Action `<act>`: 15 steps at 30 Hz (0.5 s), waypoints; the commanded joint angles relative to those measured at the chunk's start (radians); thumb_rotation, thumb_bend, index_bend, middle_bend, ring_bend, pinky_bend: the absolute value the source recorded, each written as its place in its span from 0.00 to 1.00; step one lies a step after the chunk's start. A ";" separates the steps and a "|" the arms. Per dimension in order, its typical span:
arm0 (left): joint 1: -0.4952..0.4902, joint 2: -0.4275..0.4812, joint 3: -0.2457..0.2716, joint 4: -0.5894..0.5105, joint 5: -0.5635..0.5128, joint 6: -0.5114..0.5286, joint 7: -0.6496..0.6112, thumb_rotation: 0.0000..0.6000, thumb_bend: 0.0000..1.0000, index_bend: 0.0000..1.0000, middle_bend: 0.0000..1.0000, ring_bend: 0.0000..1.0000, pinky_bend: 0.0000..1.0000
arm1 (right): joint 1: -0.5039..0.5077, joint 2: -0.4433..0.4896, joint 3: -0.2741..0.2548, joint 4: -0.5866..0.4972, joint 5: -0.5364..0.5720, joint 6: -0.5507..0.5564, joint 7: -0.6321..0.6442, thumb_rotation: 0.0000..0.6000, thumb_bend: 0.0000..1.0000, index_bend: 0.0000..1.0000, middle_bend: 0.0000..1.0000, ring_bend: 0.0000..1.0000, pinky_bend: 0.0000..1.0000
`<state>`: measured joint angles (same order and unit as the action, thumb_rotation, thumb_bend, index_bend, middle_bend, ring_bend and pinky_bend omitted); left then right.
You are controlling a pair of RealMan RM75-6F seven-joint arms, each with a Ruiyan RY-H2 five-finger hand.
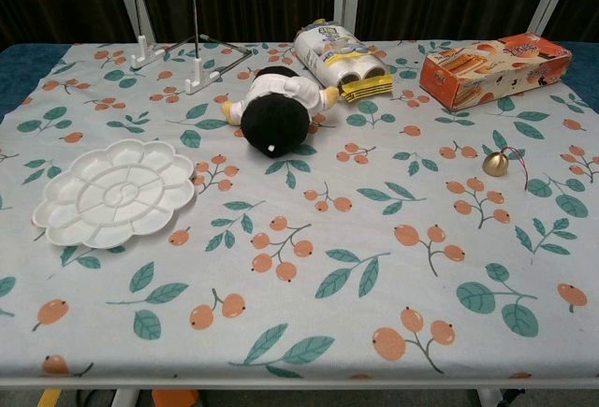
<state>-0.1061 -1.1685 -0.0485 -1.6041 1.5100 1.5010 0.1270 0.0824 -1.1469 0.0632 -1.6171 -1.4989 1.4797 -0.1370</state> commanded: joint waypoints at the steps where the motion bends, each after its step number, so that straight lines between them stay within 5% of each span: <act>1: 0.001 0.001 0.000 -0.002 -0.001 0.001 0.002 1.00 0.00 0.03 0.00 0.00 0.01 | 0.001 -0.002 0.001 0.004 0.003 -0.003 0.003 1.00 0.18 0.00 0.00 0.00 0.00; 15: 0.000 -0.005 0.006 0.010 -0.014 -0.020 -0.002 1.00 0.00 0.03 0.00 0.00 0.01 | 0.059 0.035 -0.002 -0.033 0.022 -0.124 0.009 1.00 0.12 0.00 0.00 0.00 0.00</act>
<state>-0.1061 -1.1723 -0.0436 -1.5953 1.4968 1.4829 0.1235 0.1242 -1.1300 0.0646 -1.6350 -1.4739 1.3825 -0.1317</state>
